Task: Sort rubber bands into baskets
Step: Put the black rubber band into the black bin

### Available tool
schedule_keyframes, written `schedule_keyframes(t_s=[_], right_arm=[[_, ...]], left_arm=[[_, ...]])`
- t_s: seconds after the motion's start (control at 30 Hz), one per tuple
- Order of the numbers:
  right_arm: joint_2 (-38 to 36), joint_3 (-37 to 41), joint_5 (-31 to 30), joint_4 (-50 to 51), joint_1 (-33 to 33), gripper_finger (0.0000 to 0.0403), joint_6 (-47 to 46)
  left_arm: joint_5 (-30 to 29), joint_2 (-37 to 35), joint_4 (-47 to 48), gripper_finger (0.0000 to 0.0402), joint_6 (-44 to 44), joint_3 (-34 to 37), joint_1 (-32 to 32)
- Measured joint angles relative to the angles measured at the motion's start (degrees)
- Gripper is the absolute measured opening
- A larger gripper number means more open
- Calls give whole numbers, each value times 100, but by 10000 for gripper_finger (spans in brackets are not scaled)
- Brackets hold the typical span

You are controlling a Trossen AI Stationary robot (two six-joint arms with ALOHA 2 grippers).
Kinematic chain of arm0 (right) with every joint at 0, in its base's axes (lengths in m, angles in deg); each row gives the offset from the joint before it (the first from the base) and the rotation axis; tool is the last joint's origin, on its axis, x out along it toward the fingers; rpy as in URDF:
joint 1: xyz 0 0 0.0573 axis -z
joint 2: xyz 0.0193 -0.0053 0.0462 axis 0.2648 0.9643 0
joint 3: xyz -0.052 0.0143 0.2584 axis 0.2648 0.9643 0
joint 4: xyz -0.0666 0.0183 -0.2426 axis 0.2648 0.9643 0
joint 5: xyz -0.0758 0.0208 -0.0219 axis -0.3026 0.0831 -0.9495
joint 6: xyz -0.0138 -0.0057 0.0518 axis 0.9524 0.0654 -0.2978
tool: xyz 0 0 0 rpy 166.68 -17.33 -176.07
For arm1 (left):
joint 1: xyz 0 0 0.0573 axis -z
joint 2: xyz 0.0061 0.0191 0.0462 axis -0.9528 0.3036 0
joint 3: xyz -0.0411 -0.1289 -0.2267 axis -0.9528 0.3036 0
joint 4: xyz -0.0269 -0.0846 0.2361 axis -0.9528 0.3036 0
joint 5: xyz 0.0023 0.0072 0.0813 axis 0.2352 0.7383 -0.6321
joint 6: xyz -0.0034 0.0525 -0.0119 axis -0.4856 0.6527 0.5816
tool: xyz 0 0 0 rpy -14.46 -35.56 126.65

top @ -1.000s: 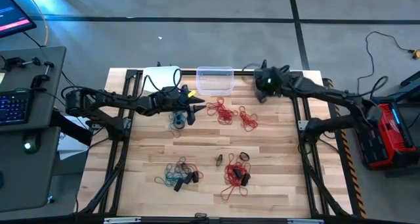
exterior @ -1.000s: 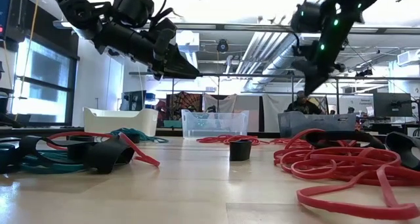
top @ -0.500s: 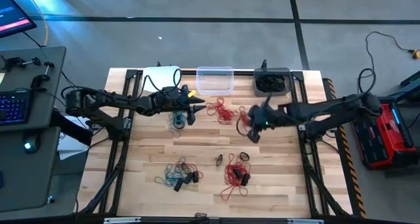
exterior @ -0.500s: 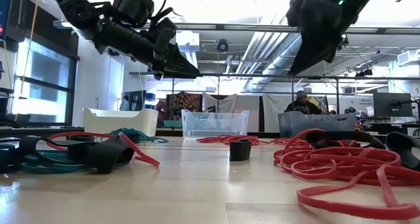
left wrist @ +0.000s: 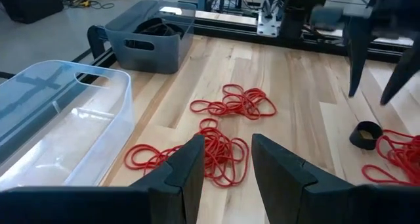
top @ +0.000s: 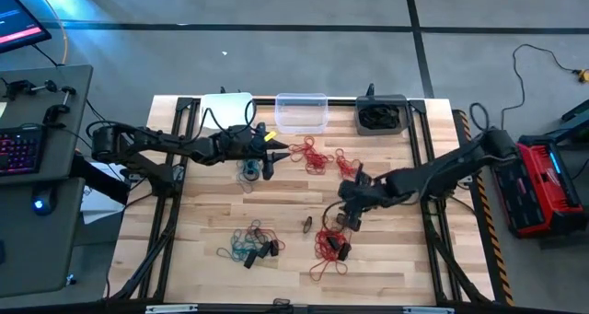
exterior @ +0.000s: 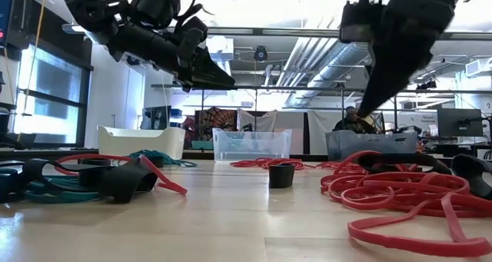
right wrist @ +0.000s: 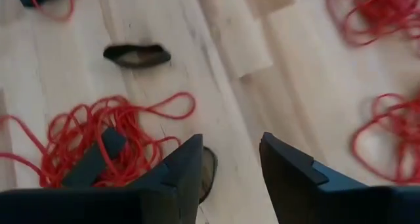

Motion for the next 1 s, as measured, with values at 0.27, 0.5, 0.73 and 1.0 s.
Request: schedule_keyframes(t_s=[0.27,0.5,0.73,1.0], right_arm=[[511,0,448,-258,-91,144,-387],[884,0,635,-526,-144,141,-533],[1344,0,498,-556,-157,112,-451],[1476,0,455,-540,-124,30,-129]], left_arm=[[-3,0,0,120,12,0,6],[-4,0,12,120,17,0,-20],[-4,0,40,120,17,0,-20],[-4,1,48,120,17,0,-22]])
